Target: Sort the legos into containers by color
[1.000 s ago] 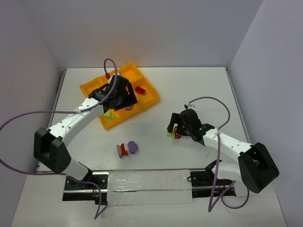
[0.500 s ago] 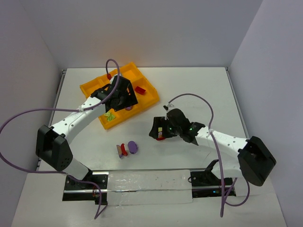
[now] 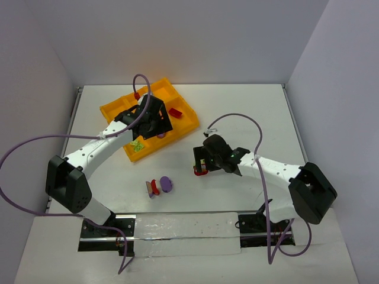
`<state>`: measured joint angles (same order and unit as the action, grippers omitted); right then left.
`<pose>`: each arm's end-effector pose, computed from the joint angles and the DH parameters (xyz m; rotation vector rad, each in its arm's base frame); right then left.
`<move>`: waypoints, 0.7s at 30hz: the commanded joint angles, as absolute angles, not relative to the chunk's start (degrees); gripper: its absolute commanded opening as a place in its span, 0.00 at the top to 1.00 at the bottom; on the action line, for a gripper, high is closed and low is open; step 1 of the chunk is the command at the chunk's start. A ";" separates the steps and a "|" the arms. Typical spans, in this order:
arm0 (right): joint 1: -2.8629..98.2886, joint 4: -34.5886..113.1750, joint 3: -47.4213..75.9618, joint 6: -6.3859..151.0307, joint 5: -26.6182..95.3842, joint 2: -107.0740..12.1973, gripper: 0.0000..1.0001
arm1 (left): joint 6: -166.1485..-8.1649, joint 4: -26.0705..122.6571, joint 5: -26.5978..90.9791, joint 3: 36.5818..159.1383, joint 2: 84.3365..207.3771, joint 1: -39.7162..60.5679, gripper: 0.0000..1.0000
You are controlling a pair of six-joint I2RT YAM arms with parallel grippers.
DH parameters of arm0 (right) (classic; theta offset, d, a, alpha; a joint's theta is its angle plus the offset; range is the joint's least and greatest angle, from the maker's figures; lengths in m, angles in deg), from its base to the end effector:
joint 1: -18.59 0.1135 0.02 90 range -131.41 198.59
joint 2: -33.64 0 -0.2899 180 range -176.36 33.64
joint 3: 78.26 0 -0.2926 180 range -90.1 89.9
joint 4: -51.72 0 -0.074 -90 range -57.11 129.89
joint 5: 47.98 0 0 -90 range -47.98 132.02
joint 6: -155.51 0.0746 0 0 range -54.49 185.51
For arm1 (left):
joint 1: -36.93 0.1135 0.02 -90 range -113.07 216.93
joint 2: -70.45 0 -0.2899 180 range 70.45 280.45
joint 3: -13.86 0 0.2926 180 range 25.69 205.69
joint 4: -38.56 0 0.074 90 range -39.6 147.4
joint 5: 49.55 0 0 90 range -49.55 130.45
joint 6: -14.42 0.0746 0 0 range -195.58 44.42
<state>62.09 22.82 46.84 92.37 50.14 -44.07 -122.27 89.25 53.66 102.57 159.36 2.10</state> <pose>0.2391 0.2124 0.1673 -0.3001 2.4767 0.3542 0.3377 -0.2142 0.2886 -0.3544 2.4336 -0.3543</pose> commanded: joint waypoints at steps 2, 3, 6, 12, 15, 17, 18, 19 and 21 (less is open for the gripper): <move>63.53 26.17 45.40 91.70 47.20 -46.60 0.00 | -121.90 88.19 53.37 104.56 159.54 1.77 0.20; 63.65 26.54 45.28 91.73 47.00 -47.00 0.00 | -121.86 88.16 53.30 104.62 159.52 1.77 0.20; 64.41 27.31 44.78 92.09 46.94 -48.39 0.00 | -121.81 88.01 52.93 104.49 159.48 1.77 0.20; 65.86 26.36 43.50 92.92 51.39 -51.77 0.00 | -121.72 88.01 52.93 104.09 159.31 1.77 0.20; 66.07 26.38 43.52 94.26 53.85 -53.03 0.01 | -121.72 87.98 52.76 103.80 159.28 1.77 0.20; 66.13 26.83 43.76 94.93 54.94 -53.35 0.02 | -121.65 88.10 52.76 103.74 159.22 1.77 0.20; 66.21 27.23 44.04 95.09 55.44 -53.51 0.04 | -121.42 88.10 52.69 103.81 159.22 1.77 0.20; 66.15 27.53 44.18 95.26 55.63 -53.54 0.06 | -121.30 88.24 52.81 103.89 159.22 1.77 0.20; 66.23 27.94 44.37 95.38 55.89 -53.83 0.10 | -120.92 88.98 53.57 104.37 159.22 1.77 0.20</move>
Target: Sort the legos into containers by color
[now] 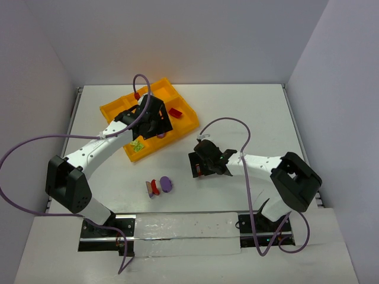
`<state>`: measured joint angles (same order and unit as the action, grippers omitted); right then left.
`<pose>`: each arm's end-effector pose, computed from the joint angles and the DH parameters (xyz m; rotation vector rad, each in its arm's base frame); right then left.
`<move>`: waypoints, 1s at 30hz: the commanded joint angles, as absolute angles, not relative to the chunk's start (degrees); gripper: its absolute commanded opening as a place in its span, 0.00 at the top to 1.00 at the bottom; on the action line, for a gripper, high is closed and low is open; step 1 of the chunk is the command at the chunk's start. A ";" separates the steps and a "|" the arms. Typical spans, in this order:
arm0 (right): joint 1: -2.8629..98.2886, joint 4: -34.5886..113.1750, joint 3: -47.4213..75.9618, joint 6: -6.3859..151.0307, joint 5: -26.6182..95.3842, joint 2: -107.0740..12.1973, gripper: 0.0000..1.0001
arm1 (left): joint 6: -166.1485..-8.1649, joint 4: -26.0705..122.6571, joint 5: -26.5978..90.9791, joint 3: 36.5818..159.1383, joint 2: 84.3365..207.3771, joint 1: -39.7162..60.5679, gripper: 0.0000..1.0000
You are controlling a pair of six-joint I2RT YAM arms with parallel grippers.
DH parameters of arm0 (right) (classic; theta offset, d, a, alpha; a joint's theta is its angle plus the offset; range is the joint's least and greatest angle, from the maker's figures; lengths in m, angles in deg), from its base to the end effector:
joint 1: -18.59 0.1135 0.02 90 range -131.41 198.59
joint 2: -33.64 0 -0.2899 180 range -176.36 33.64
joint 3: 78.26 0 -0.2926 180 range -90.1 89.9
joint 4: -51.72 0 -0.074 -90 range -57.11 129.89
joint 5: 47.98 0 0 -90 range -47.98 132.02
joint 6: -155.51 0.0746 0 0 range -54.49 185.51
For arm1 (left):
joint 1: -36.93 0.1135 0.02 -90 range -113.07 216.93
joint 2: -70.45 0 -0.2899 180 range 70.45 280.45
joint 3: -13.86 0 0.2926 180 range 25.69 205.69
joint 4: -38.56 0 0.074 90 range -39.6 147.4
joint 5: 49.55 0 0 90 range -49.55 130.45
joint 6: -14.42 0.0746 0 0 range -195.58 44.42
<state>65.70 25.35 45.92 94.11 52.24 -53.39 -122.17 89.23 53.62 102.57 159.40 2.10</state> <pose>0.2372 0.2359 0.1270 -0.3480 2.5521 0.2776 0.3378 -0.2144 0.2883 -0.3520 2.4344 -0.3540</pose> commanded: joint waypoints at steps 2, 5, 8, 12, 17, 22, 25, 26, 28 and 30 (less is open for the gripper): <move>66.34 28.08 44.26 95.30 55.77 -54.16 0.12 | -120.75 89.07 53.81 104.67 159.25 1.77 0.20; 66.54 28.43 44.22 95.37 56.49 -54.51 0.15 | -120.84 88.60 53.02 104.65 159.33 1.77 0.20; 66.85 28.91 44.23 95.27 57.40 -54.82 0.16 | -120.84 87.95 51.65 104.15 159.54 1.77 0.20; 67.14 29.24 44.13 94.65 58.47 -55.18 0.28 | -120.80 87.57 50.66 103.91 160.12 1.77 0.20; 67.28 30.12 46.35 93.66 59.69 -50.03 0.69 | -119.30 82.22 40.35 101.16 160.05 3.55 0.20; 67.36 35.25 51.40 88.60 56.77 -41.06 0.75 | -118.26 74.50 26.58 97.65 160.00 5.28 0.19; 67.33 38.97 55.28 84.47 52.91 -34.83 0.74 | -116.86 69.13 16.52 96.02 160.27 5.28 0.17; 67.28 39.46 55.80 83.61 51.99 -33.54 0.74 | -116.76 67.99 14.40 95.79 160.31 5.28 0.17; 67.28 41.39 56.96 81.48 49.62 -30.86 0.74 | -116.74 64.97 9.73 94.58 160.42 5.28 0.15; 67.35 42.13 57.58 80.55 48.51 -29.55 0.74 | -116.40 63.74 7.83 94.06 160.43 5.28 0.15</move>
<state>66.86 35.37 56.46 85.67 52.15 -32.77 -118.26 72.76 20.16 94.94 160.36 5.39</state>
